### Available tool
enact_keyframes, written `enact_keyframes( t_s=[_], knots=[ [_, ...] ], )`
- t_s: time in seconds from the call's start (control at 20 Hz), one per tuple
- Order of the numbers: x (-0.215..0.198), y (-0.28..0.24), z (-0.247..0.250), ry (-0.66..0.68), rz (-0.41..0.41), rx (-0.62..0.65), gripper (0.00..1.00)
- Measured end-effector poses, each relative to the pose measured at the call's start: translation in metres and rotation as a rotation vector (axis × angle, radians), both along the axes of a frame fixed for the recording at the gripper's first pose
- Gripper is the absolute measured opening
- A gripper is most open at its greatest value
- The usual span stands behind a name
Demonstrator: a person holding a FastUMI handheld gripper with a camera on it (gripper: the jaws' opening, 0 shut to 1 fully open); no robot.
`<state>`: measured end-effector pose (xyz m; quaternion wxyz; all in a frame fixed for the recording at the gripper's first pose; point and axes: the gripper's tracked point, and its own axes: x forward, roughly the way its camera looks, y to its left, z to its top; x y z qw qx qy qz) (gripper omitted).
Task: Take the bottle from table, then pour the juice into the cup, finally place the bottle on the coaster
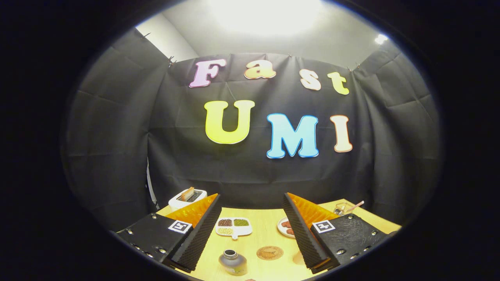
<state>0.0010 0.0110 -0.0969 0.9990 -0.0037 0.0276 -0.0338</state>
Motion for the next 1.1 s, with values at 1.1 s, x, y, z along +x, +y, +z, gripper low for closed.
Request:
enact_keyframes(
  t_s=[1.1],
  knots=[
    [0.016,0.029,-0.205,0.111,-0.001,-0.061,0.93]
  ],
)
